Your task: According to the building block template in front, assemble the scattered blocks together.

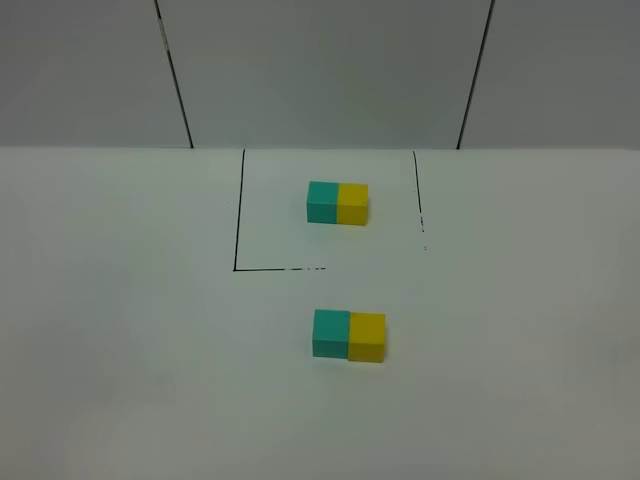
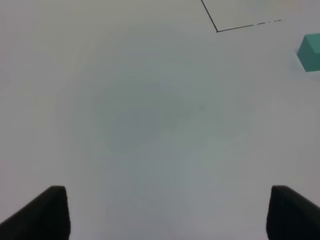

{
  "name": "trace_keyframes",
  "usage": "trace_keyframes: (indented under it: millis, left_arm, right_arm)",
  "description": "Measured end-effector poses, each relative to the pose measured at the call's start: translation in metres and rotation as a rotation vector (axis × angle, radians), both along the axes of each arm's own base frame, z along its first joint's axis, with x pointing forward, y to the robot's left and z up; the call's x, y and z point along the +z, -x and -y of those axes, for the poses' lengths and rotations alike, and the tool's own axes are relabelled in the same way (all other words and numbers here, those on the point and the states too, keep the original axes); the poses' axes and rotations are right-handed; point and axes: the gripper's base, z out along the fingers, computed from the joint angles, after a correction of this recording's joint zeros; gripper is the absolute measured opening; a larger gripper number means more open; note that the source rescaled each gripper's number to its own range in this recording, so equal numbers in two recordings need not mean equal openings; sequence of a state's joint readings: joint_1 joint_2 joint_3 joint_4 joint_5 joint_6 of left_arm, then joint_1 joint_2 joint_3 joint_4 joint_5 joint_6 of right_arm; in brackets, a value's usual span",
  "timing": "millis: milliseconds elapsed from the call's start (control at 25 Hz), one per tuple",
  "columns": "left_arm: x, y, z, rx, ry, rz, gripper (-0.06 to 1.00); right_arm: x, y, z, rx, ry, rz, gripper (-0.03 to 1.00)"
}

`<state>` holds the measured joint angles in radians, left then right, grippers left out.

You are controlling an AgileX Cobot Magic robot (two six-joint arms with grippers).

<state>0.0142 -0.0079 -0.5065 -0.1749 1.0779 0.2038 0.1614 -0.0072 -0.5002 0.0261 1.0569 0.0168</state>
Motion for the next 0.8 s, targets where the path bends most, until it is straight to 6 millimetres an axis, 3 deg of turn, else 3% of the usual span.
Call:
trace_keyframes:
  millis: [800]
  left_arm:
    - [0.0000,0.0000,0.0000,0.000,0.000,0.000,0.75]
  right_arm:
    - [0.0000,-0.0002,-0.0007,-0.128,-0.014,-0.002,1.00]
